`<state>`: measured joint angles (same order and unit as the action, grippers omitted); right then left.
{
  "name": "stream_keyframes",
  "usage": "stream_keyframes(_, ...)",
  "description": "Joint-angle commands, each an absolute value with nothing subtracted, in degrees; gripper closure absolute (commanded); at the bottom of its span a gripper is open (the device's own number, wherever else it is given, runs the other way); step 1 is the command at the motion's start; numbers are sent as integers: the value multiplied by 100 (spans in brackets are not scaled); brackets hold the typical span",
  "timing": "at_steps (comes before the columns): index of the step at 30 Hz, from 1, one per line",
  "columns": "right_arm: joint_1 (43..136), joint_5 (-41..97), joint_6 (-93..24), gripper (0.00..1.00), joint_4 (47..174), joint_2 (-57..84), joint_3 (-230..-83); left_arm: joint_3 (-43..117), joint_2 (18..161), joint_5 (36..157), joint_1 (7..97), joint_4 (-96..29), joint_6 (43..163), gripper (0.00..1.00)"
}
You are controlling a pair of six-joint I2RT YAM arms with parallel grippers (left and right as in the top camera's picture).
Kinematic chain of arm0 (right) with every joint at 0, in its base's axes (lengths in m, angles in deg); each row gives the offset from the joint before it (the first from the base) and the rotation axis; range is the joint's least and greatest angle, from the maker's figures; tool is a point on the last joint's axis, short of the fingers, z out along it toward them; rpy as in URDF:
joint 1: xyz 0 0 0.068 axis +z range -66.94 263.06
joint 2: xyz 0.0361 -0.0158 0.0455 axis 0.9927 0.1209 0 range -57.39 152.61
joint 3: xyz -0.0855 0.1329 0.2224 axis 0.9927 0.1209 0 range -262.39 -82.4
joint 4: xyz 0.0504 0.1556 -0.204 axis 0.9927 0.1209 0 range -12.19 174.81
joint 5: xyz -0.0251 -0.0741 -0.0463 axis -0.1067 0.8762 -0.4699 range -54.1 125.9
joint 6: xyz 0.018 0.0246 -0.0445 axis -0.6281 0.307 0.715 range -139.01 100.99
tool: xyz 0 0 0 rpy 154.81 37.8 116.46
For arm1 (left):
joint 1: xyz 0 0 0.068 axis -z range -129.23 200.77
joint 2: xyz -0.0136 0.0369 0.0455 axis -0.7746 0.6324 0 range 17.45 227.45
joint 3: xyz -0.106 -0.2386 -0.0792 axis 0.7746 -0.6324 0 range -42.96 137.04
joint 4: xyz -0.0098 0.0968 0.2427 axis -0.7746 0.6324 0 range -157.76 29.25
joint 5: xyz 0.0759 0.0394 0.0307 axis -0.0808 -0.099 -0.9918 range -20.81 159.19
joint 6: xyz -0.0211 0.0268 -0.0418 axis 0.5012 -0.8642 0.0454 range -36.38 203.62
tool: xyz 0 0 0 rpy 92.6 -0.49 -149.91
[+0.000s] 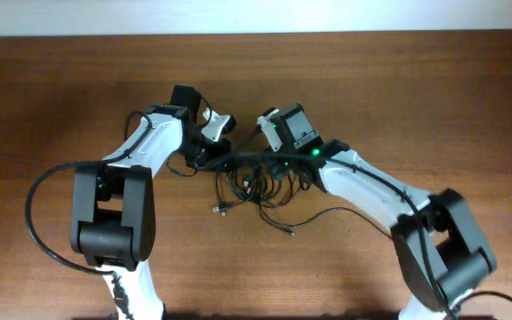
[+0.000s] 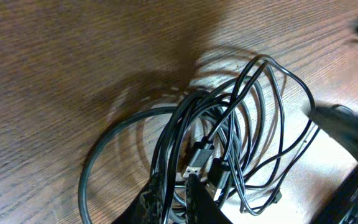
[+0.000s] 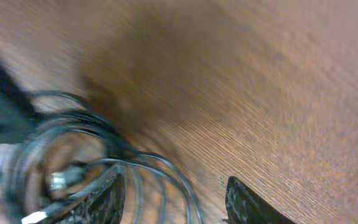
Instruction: Untangle cables
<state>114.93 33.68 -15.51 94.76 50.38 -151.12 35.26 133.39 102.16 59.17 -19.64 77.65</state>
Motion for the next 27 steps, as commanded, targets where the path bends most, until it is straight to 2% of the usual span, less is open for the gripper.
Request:
stream_keyframes(1,11209,2402,-954,48,9415,5396,-15141,3502,13392,10220,5924,-1970,7782,85)
stream_keyframes(3,11148,1845,-550,47,9308,5577,-15141,3502,13392,10220,5924,-1968,7782,85)
stream_keyframes(17,11131,1875,-421,47,8510,6135,-15141,3502,13392,10220,5924,-1972,7782,84)
stream_keyframes(20,10897,1847,-473,47,8425,6135,-15141,3502,13392,10220,5924,-1970,7782,85)
stream_keyframes(24,10619,1064,-856,41,8467,6135,-15119,3502,13392,10220,5924,-1972,7782,84)
stream_keyframes(27,10613,1106,-853,40,8486,6139,-15075,3502,13392,10209,5924,-1975,7782,84)
